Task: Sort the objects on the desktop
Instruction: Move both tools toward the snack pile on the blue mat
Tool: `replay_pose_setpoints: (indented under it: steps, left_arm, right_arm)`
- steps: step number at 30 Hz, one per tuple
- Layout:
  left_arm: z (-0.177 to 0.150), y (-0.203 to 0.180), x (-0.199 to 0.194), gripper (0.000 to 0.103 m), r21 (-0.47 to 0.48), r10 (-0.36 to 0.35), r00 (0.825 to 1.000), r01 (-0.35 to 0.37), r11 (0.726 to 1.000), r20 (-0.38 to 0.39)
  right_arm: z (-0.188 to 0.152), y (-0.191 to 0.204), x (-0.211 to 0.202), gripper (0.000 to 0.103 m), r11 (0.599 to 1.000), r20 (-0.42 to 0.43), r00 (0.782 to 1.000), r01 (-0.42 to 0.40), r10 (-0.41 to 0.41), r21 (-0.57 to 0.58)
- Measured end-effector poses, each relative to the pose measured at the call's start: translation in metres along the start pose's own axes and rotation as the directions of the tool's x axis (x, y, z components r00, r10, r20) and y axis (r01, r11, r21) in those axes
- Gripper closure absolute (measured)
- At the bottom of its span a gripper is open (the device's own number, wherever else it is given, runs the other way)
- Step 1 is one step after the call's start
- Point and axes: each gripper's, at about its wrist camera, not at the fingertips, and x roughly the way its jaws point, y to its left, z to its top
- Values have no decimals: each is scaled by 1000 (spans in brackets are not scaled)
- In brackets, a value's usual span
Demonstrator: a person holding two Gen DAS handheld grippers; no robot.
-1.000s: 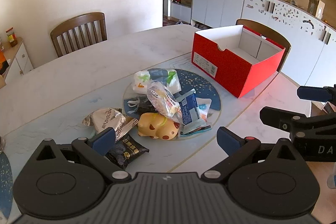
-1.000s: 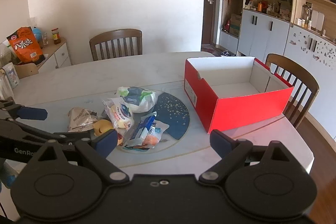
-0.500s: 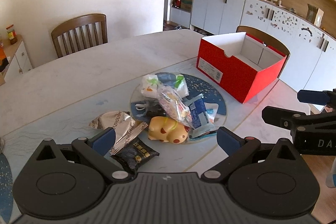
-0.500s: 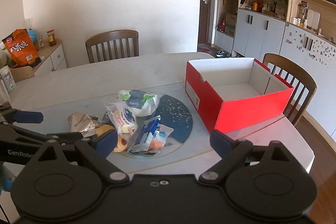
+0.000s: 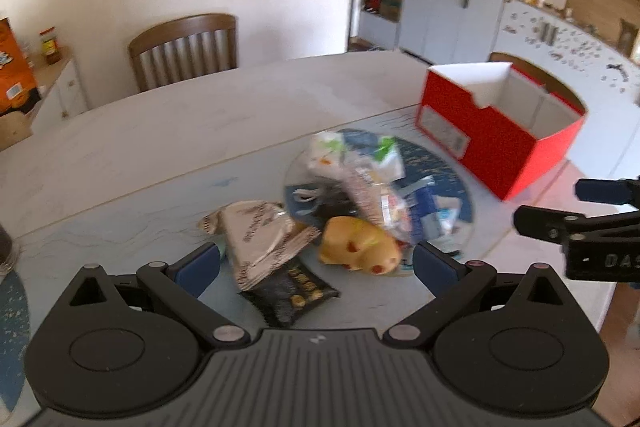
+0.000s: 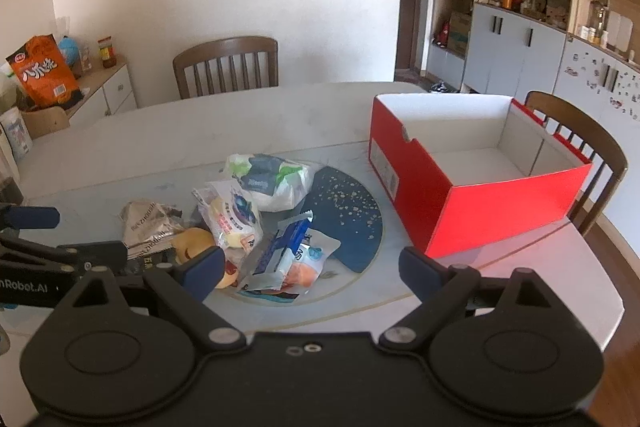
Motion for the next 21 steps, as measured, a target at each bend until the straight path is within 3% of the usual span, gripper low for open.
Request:
replay_pose_setpoints:
  steps: [21]
  left_arm:
    - [-32,4,66,1,50,58,995,-54,997,-78]
  right_arm:
    - [3,-13,62,17,997,-96,995,-35,28,-66]
